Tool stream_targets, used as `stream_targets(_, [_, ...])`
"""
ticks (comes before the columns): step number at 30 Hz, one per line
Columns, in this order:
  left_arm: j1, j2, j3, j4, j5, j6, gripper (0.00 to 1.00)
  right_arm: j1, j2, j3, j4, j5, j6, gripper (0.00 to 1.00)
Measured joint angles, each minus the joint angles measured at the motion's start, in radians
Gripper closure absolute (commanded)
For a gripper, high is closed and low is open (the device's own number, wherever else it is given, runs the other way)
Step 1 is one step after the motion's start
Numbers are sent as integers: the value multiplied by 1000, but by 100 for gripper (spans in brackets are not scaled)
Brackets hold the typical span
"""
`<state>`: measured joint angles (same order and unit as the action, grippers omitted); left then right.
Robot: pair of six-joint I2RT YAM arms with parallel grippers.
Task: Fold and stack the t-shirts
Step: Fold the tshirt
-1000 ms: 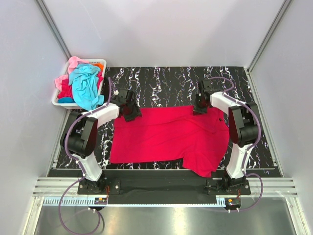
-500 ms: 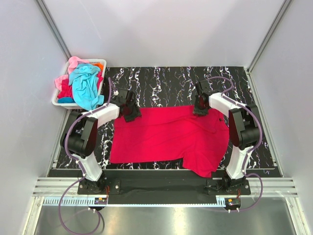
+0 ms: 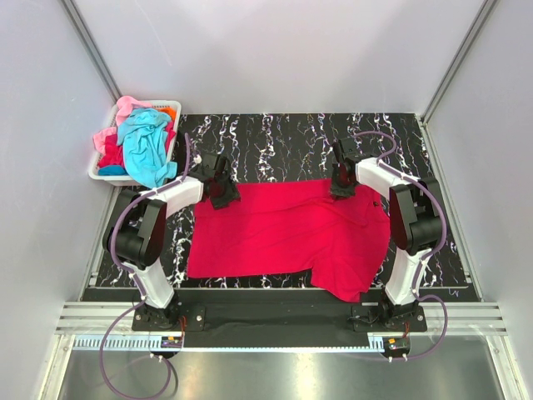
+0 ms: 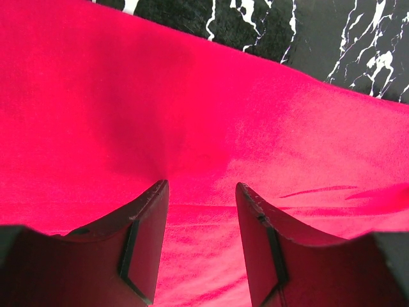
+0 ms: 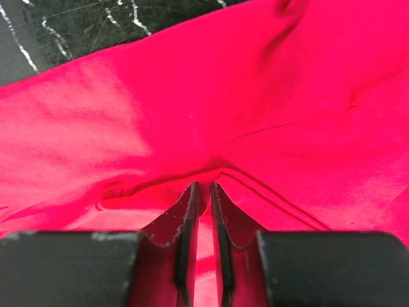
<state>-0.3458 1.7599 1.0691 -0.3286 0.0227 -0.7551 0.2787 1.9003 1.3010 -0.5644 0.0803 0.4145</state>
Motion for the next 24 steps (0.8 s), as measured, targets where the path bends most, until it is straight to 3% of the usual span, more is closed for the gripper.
stream_targets(1, [0,0,0,0,0,0,49,0,0,0,0,-5,0,83])
stream_targets(2, [0,0,0,0,0,0,50,0,0,0,0,-11,0,98])
stream_targets(3, [0,0,0,0,0,0,50,0,0,0,0,-19,-3,100])
stream_targets(12, [0,0,-17,2,0,1,51,16,-39,-38,5,-30,15,100])
stream_targets(22, [0,-19,-49,2,-8,3,52,137,-303,-219,-5,-46,81,100])
stream_targets(24, [-1,-26,-55,2,-14,3,52,161,-335,-259,-3,-51,101,94])
